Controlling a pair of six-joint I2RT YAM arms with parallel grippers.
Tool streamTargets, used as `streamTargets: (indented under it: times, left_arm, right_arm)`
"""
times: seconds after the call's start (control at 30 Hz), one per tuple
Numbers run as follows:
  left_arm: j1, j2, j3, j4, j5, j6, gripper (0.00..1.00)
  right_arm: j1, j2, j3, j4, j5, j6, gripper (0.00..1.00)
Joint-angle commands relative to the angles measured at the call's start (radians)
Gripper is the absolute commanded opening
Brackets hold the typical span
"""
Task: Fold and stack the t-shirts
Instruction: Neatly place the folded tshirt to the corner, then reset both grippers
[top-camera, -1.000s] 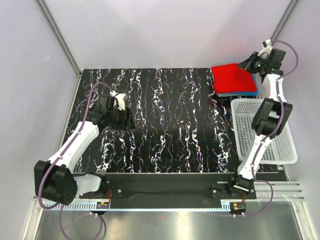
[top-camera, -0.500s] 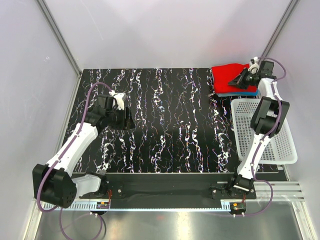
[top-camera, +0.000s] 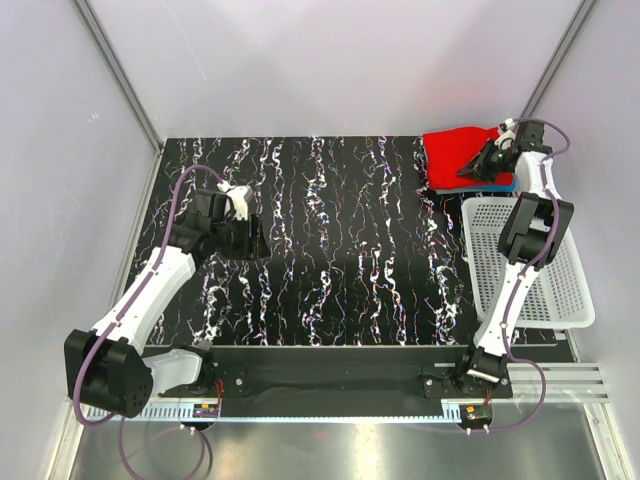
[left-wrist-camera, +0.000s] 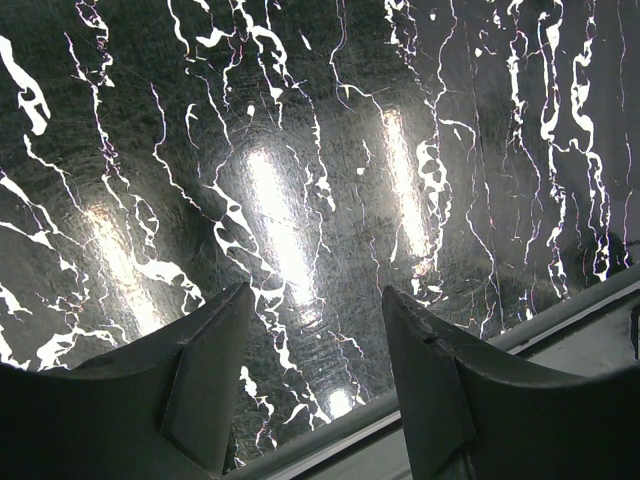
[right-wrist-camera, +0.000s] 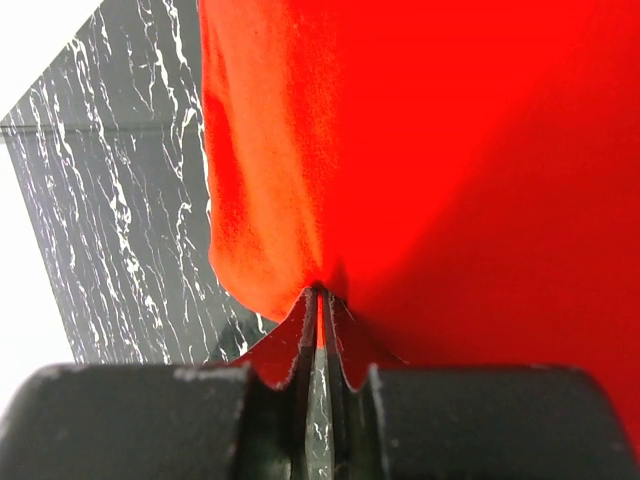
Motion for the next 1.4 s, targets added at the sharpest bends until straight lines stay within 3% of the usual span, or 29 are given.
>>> streamTargets:
  times: [0.0, 0.2, 0.43, 0.47, 0.53, 0.57, 0.6, 0.63, 0.8, 0.97, 1.37]
  left_arm:
    - [0.002, -0.034, 0.001, 0.036, -0.005, 0.010, 0.61]
    - [0.003, -0.081, 0.010, 0.084, 0.034, 0.004, 0.60]
    - [0.003, -0.251, 0.053, 0.211, 0.115, -0.088, 0.63]
    - [0.005, -0.267, 0.059, 0.235, 0.137, -0.103, 0.63]
    - [0.006, -0.307, 0.070, 0.308, 0.191, -0.152, 0.67]
    - [0.008, -0.317, 0.085, 0.327, 0.205, -0.171, 0.70]
    - [0.008, -0.331, 0.095, 0.357, 0.218, -0.189, 0.83]
    - [0.009, -0.334, 0.101, 0.374, 0.252, -0.214, 0.99]
    - [0.011, -0.347, 0.135, 0.363, 0.297, -0.272, 0.99]
    - [0.012, -0.391, 0.090, 0.305, 0.258, -0.309, 0.99]
    - [0.012, -0.531, 0.009, 0.225, 0.217, -0.254, 0.99]
  right_arm:
    - [-0.004, -0.103, 0.047, -0.002, 0.038, 0.003, 0.12]
    - [-0.004, -0.295, 0.016, -0.008, 0.061, 0.063, 0.17]
    - [0.045, -0.668, -0.287, -0.052, 0.090, 0.115, 0.33]
    - [0.051, -0.718, -0.331, -0.052, 0.116, 0.123, 0.43]
    - [0.089, -0.875, -0.468, -0.031, 0.132, 0.143, 0.53]
    - [0.106, -0.972, -0.509, -0.031, 0.164, 0.149, 0.76]
    - [0.135, -1.021, -0.584, -0.031, 0.185, 0.164, 0.93]
    - [0.154, -1.065, -0.626, -0.023, 0.196, 0.172, 0.99]
    - [0.175, -1.354, -0.871, -0.032, 0.181, 0.210, 1.00]
    - [0.175, -1.576, -0.947, -0.101, 0.169, 0.209, 1.00]
    - [0.189, -1.681, -1.011, -0.100, 0.222, 0.206, 1.00]
